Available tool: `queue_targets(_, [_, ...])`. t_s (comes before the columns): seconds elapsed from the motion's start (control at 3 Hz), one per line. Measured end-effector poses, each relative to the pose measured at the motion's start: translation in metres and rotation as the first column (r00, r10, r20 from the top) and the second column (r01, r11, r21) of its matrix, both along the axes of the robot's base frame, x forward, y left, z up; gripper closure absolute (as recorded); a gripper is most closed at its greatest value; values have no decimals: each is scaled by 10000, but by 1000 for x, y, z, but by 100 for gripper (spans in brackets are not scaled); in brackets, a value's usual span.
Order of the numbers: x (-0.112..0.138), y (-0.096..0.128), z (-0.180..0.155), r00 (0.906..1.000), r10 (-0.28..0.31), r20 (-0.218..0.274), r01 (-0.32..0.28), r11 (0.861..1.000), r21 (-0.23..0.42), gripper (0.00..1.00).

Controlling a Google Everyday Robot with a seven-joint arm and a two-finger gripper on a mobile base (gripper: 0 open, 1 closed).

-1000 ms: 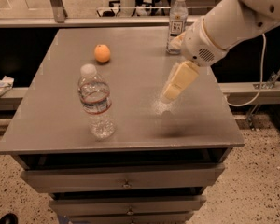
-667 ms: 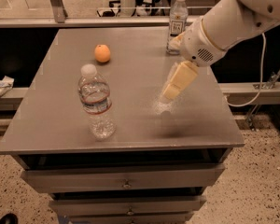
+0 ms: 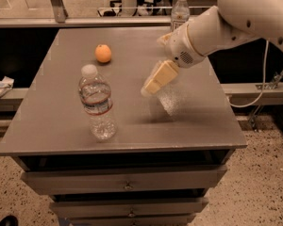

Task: Pick orange

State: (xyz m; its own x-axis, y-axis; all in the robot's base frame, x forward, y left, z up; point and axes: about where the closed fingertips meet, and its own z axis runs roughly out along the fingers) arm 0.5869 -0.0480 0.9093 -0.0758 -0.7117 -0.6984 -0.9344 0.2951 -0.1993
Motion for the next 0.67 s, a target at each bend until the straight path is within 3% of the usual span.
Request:
queue_targets(0.33, [58, 44, -4, 9984, -300, 481, 237, 9917, 1266, 0])
queue_targets(0.67, [104, 77, -5, 9931, -874, 788, 657, 9674, 2447, 0])
